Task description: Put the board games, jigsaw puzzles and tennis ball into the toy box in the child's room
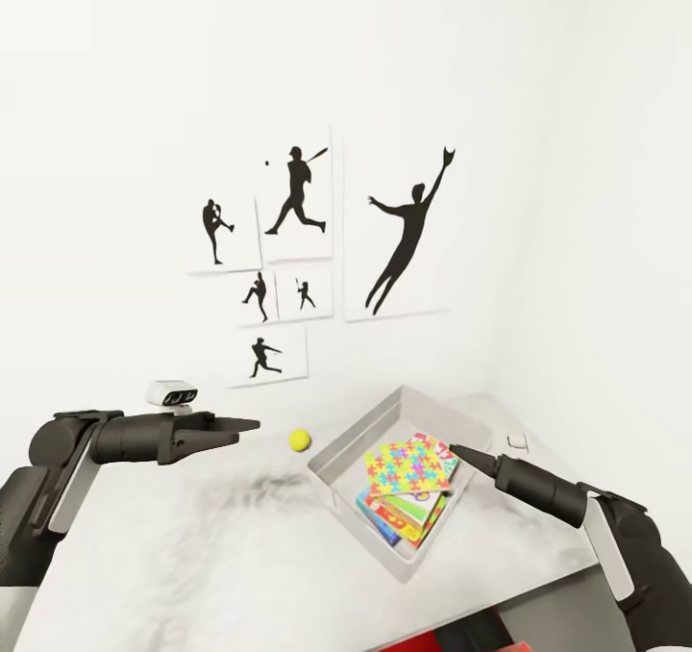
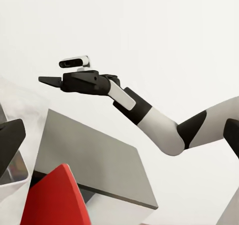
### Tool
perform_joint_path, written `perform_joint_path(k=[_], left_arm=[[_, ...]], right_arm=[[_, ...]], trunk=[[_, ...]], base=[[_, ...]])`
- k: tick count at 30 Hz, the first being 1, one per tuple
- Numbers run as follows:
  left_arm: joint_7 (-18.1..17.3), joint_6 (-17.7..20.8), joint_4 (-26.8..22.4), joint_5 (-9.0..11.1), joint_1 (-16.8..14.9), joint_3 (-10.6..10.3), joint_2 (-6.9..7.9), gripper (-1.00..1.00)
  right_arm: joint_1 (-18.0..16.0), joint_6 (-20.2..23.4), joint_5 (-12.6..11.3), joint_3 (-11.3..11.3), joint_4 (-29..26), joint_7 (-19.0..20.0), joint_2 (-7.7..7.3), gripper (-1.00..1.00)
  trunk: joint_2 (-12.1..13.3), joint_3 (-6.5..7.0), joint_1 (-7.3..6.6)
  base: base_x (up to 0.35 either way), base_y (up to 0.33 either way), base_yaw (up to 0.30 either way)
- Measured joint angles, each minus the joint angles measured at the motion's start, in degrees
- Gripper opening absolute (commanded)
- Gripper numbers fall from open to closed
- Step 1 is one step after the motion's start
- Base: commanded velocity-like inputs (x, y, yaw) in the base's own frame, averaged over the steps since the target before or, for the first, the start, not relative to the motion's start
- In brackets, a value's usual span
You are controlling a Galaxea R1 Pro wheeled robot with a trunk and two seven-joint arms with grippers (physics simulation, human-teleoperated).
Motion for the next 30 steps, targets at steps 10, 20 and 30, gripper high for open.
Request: perform_joint_path(k=[10, 20, 30], left_arm=[[0.0, 0.0, 0.0, 0.0, 0.0, 0.1, 0.15, 1.0], [0.0, 0.0, 0.0, -0.1, 0.0, 0.1, 0.15, 1.0], [0.0, 0.0, 0.0, 0.0, 0.0, 0.2, 0.37, 1.0]], right_arm=[[0.0, 0.0, 0.0, -0.1, 0.2, -0.1, 0.01, 1.0], [0.0, -0.1, -0.1, -2.0, 0.3, 0.0, -0.06, 1.0], [0.0, 0.0, -0.1, -2.5, 0.4, -0.1, 0.03, 1.0]], trunk=[[0.0, 0.14, 0.0], [0.0, 0.15, 0.0], [0.0, 0.15, 0.02]], base=[[0.0, 0.0, 0.013], [0.0, 0.0, 0.0], [-0.082, 0.002, 0.0]])
